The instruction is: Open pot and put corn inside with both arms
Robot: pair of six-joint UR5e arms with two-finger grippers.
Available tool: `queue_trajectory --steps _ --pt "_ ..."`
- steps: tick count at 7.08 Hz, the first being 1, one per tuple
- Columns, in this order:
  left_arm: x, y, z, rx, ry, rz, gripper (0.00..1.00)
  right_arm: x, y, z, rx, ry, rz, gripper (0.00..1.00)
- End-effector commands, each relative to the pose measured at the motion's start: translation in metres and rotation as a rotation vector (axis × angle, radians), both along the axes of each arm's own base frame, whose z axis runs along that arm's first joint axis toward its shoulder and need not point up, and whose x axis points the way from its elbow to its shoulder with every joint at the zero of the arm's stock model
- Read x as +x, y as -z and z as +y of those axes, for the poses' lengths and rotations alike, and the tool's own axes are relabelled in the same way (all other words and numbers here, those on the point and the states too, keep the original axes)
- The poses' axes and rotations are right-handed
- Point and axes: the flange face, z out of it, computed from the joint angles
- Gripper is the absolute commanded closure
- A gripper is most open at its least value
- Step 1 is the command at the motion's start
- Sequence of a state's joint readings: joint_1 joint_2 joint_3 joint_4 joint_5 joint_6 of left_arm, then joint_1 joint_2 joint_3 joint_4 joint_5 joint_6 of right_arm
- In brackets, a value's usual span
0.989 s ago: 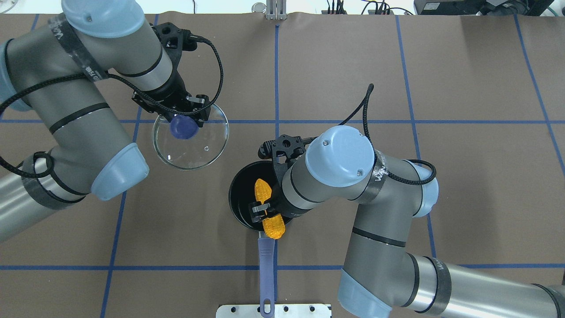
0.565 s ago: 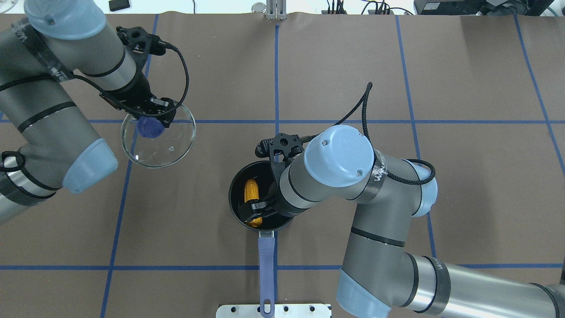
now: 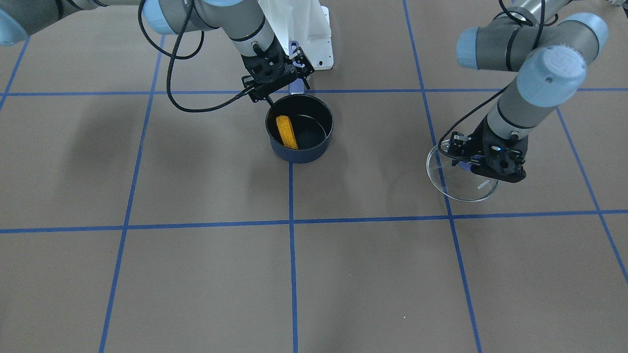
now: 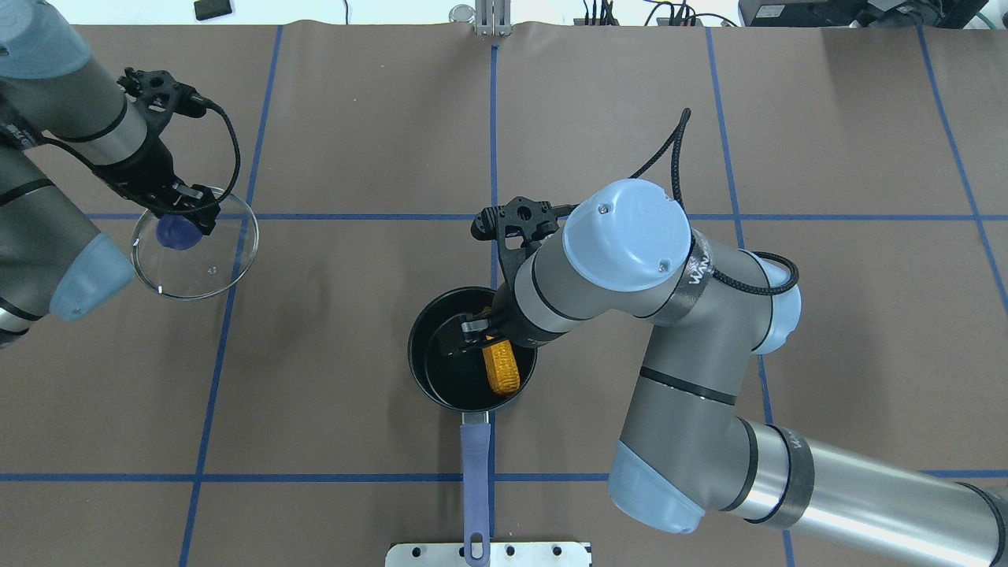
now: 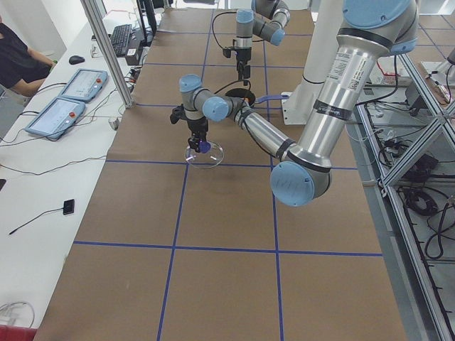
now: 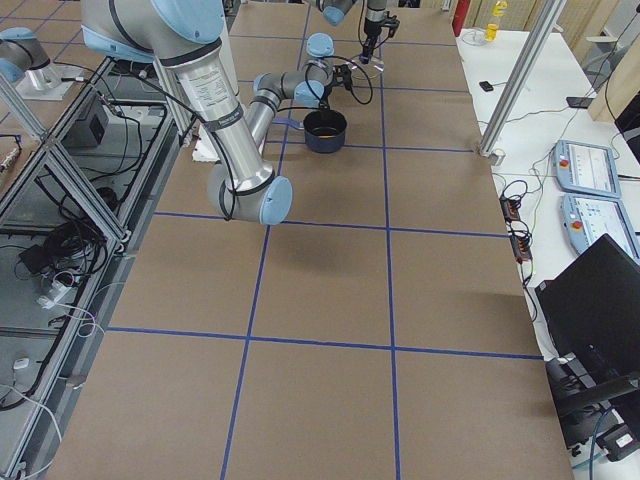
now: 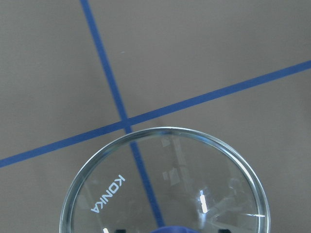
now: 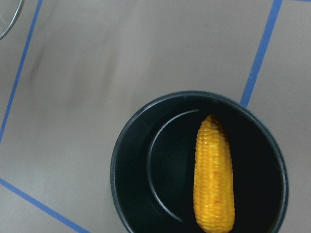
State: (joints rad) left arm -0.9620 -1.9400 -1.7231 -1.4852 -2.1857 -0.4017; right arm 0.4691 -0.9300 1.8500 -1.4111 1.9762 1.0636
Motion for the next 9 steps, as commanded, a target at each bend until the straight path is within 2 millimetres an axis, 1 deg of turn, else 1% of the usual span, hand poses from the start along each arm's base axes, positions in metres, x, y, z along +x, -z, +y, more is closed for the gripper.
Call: queue_trajectory --steps 1,2,3,5,7,8,9 --pt "-0.022 -0.061 -0.030 -0.024 -0.067 0.010 0.43 0.015 -0.005 -0.021 0.009 -0.032 0.008 0.00" --pt "-0.021 -0.081 -0.038 -0.016 -0.065 0.012 0.42 0.019 -0.006 -0.027 0.008 -0.039 0.009 0.00" --pt "-0.020 -0.095 -0.042 -0.016 -0.064 0.013 0.41 0.022 -0.010 -0.032 0.005 -0.046 0.016 0.00" --pt "-0.014 -0.105 -0.042 -0.032 -0.072 0.004 0.38 0.024 -0.015 -0.035 0.026 -0.042 0.025 0.00" --pt "-0.013 -0.105 -0.041 -0.036 -0.070 0.003 0.34 0.025 -0.029 -0.037 0.031 -0.036 0.046 0.00" --pt "-0.013 -0.104 -0.041 -0.037 -0.068 0.005 0.31 0.027 -0.030 -0.040 0.040 -0.036 0.049 0.00" --pt "-0.013 -0.103 -0.041 -0.033 -0.066 0.006 0.12 0.028 -0.035 -0.041 0.039 -0.036 0.056 0.00"
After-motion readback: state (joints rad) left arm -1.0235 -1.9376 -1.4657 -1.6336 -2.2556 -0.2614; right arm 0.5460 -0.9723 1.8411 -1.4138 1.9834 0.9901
